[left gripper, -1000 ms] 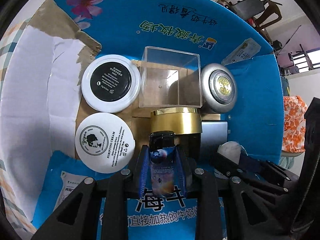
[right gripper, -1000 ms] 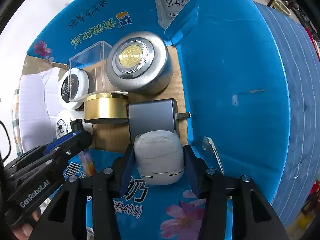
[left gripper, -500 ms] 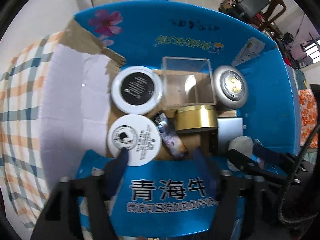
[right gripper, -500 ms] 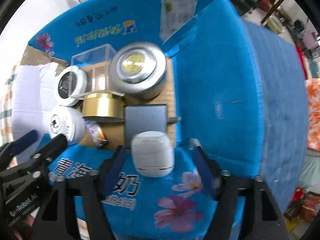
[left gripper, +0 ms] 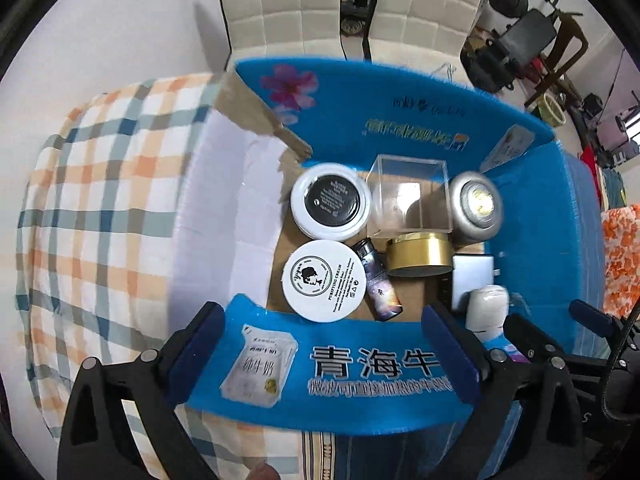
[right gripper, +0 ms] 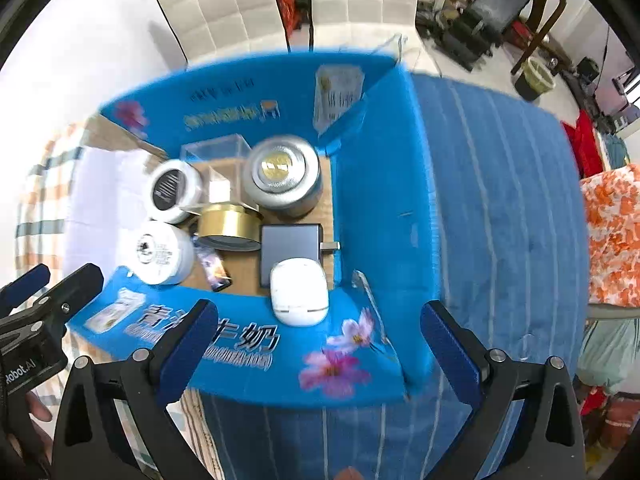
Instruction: Organize rigid objects
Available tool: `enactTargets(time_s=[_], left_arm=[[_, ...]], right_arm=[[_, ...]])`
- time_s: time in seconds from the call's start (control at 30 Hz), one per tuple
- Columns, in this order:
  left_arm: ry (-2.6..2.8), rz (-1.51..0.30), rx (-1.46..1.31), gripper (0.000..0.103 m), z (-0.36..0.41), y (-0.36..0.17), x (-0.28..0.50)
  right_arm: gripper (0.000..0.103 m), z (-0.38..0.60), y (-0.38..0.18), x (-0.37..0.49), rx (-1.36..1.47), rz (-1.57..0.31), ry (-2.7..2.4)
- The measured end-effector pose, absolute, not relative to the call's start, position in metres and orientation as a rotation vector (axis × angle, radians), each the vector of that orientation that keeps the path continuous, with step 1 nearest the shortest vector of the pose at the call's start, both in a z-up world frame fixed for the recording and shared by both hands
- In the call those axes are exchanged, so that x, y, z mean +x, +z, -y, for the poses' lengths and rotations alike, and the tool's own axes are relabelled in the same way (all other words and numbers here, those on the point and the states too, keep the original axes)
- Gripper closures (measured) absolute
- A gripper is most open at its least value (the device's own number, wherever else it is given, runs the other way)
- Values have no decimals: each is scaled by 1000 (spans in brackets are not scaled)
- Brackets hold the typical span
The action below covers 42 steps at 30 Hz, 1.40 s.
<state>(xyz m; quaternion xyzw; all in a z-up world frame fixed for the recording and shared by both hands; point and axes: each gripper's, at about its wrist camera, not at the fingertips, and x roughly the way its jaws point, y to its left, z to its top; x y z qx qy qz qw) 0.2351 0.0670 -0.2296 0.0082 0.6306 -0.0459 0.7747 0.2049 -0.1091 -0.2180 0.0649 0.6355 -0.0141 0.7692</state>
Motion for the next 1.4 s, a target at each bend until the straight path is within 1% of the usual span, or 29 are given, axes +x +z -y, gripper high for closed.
enactTargets(time_s=[0.43, 0.53, 0.63, 0.93, 1.4], left_arm=[[-92, -1168, 40, 2, -62, -109, 166], [-95, -1129, 18, 2, -63, -82, 148], [-102, -1110, 17, 2, -65, -65, 134], [-92, -1069, 16, 2, -61, -31, 104], [-72, -1029, 37, 2, -57, -24, 106]], right_arm=[[0, 123, -78, 117, 159, -1171, 10], [0, 125, -50, 97, 149, -1132, 18], [0, 127, -31, 83, 145, -1123, 38], [0, 137, -5, 67, 129, -1095, 21], [0, 145, -1, 84, 112, -1050, -33]])
